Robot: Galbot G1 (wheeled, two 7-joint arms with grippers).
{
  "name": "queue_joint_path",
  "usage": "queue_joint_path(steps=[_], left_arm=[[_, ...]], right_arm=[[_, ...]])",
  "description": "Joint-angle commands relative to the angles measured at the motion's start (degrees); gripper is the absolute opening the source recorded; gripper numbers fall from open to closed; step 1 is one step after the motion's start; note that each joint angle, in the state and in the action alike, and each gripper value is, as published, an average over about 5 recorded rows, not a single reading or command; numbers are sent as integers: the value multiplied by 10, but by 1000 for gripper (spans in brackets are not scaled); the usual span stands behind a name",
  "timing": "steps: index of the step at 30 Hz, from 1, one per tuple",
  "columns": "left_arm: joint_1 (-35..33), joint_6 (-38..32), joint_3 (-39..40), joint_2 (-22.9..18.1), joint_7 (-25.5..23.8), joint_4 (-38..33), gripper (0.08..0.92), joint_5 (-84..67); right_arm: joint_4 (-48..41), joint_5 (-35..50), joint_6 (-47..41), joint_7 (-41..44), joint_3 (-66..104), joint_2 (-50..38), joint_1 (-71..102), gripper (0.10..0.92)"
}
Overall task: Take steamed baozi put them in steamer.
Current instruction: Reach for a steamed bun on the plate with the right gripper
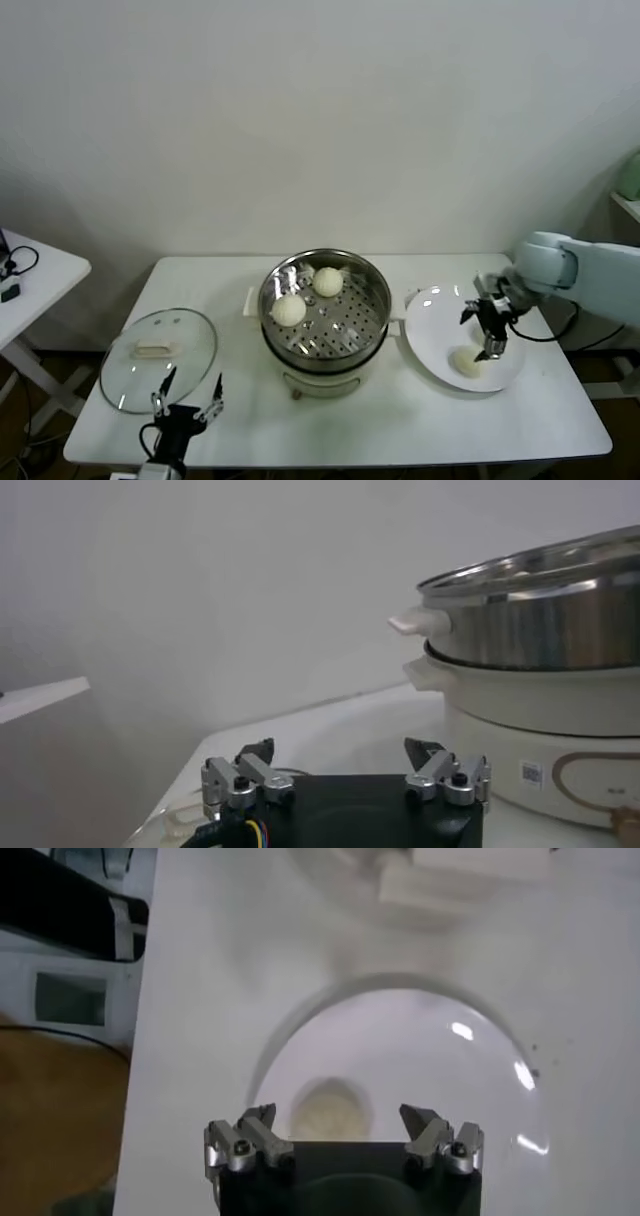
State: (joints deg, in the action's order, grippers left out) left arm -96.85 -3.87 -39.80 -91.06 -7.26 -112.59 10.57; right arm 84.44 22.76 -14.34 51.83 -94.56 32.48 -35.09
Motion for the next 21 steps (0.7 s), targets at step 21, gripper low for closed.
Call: queue_joint_path(steps=[21], left_arm=[[1,-3,0,-3,0,7,823,5]], right_arm=[[-76,-96,1,-19,122,2,161,823]])
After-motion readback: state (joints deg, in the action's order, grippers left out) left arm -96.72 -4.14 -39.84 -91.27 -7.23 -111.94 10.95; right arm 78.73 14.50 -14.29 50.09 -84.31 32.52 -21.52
